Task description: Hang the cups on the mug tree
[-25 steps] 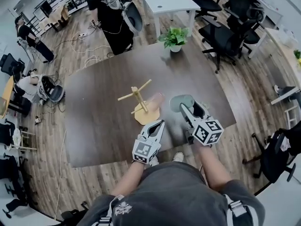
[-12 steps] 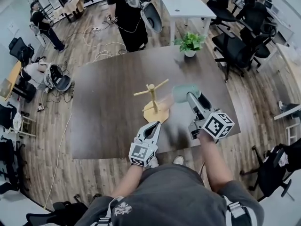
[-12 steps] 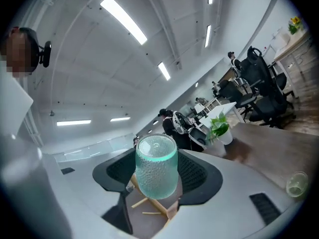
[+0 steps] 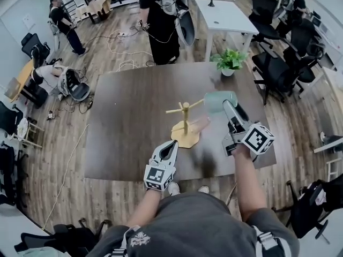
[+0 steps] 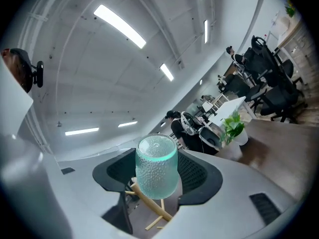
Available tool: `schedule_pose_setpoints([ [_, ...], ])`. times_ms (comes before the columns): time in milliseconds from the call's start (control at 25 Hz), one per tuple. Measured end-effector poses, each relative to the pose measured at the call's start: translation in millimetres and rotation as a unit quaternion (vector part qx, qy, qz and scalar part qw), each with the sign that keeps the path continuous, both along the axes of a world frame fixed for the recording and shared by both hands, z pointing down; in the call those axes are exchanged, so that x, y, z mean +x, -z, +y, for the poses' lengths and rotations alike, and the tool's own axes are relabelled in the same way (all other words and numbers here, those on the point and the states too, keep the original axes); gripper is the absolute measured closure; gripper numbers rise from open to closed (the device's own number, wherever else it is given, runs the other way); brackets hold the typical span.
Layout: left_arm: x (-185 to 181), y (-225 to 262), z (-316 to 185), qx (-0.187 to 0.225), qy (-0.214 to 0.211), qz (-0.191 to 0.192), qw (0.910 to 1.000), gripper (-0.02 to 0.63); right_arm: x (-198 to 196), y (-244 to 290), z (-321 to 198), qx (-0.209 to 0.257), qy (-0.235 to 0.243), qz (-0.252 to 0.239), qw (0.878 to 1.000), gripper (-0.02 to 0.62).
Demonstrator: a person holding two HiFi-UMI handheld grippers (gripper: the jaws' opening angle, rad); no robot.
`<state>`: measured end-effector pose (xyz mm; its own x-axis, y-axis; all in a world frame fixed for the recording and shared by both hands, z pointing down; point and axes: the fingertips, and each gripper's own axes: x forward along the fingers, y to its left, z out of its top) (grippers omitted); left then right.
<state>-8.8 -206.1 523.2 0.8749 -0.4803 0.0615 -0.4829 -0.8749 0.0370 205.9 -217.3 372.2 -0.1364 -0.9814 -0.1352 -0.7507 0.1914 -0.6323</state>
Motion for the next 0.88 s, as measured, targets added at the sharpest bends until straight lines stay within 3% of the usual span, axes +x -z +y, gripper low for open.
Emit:
schedule_pose_setpoints([
  [240,-11,7,-12,0.015,0.019,-0.003,0.9997,0.601,-14,-20,-16,-0.048,0.015,0.021,0.999,0.314],
  [680,-14,6,-10,0.015,0.017,-0.005,0.9997,0.601,-32,-47,-32,-0.072,0.077,-0.069,0.992,0.314],
  [800,-14,10,-11,0.018,0.014,-0.005,0.9997,0.601,-25,-67,-28,-0.122,0.059,-0.092,0.986,0.314],
  [880,-14,12,-14,0.02,0.012,-0.007,0.9997,0.601,-24,-73,-31,-0.131,0.063,-0.103,0.984,0.314],
])
